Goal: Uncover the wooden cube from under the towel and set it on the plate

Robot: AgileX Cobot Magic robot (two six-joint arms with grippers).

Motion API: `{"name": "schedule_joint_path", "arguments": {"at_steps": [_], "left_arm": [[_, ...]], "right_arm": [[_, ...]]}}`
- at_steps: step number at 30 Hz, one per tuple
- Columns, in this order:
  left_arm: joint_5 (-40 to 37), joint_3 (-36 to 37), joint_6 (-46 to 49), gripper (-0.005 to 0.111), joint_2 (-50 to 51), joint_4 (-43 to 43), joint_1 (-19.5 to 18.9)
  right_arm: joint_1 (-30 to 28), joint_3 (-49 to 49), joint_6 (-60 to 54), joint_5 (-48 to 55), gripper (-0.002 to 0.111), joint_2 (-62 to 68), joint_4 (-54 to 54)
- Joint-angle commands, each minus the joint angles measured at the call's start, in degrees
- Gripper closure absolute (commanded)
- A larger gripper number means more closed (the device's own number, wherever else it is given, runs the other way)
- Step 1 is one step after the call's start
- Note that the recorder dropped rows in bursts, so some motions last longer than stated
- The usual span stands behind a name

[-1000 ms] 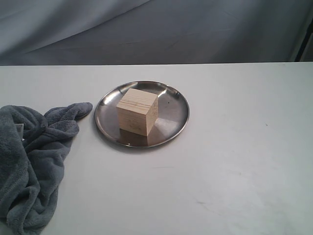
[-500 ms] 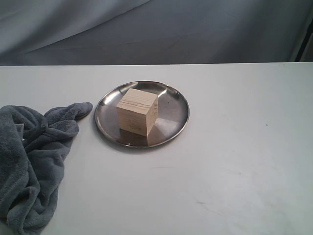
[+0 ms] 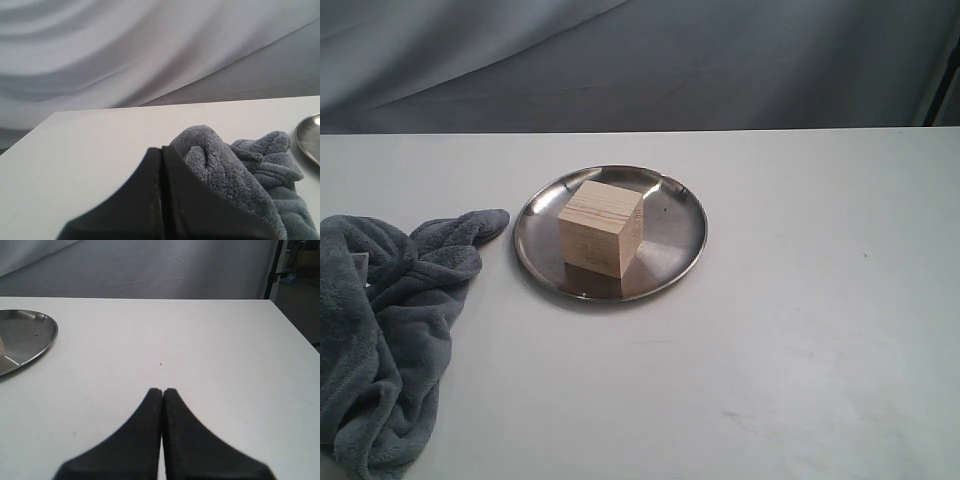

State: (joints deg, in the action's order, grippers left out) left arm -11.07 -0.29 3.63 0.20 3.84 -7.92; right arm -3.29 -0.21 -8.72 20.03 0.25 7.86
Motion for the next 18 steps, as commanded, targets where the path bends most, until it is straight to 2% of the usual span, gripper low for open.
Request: {"name": "schedule_joint_path", "arguments": {"at_steps": [1, 5, 18], "left_arm": [[-1.2, 0.3, -0.1, 0.107, -0.2, -0.3, -0.1], [-8.4, 0.3, -0.1, 0.107, -0.2, -0.3, -0.1], [-8.5, 0.3, -0.1, 0.107, -0.2, -0.3, -0.1]], "right_arm": [[-0.1, 0.2, 0.2, 0.0, 0.108, -0.2, 0.4], [-0.1, 0.2, 0.2, 0.0, 0.108, -0.2, 0.4], [-0.1, 0.2, 0.2, 0.0, 0.108, -0.2, 0.4]]}}
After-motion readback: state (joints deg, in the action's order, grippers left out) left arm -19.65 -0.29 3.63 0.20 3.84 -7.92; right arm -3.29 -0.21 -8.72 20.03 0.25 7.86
